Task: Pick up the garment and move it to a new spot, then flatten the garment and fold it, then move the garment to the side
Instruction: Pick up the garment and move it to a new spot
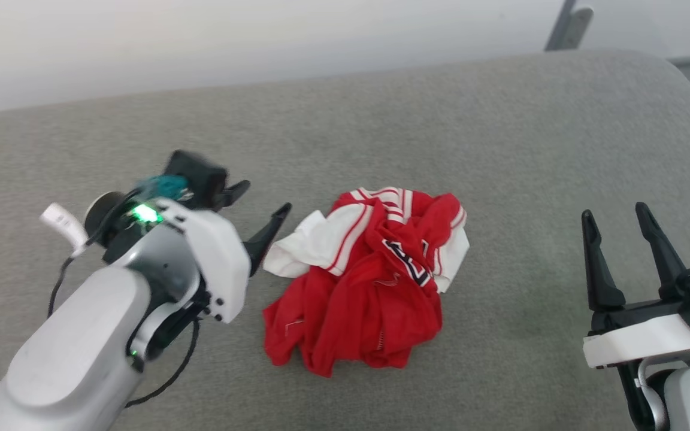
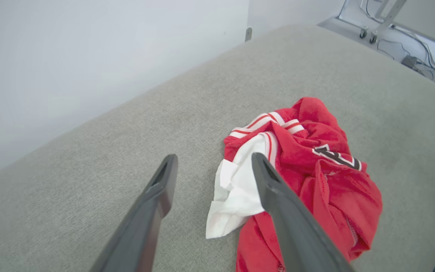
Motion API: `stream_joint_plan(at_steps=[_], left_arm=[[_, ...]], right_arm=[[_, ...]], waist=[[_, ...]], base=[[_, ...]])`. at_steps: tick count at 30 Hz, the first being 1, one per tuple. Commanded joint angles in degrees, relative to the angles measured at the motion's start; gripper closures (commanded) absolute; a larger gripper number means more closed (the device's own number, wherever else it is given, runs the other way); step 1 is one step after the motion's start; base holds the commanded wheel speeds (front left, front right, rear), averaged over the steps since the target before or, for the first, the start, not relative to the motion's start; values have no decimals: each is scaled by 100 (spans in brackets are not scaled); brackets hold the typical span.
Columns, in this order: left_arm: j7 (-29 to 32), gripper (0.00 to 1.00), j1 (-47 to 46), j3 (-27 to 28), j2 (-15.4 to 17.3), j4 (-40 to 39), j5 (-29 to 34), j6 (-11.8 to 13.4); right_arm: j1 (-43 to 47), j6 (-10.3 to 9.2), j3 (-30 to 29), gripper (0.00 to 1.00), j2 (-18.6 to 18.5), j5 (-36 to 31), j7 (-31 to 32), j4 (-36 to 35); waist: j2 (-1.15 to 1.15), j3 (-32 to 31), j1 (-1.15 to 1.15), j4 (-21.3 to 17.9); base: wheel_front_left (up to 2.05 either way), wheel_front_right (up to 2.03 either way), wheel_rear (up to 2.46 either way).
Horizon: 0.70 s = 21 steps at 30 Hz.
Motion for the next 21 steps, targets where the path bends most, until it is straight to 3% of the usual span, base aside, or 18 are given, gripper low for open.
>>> stream_joint_plan(at_steps=[1,21], left_arm=[[-374,0,267,164,63,-42,-30,112],[-3464,0,2426,1458,537,-109,-220,633]], right_arm=[[72,-2,-15,0,-46,23,-30,-4],[472,-2,-222,0,-177,29,-30,235]], waist=[[0,-205,0,232],[0,-820,0,877]], base=[[0,0,0],[0,0,0]])
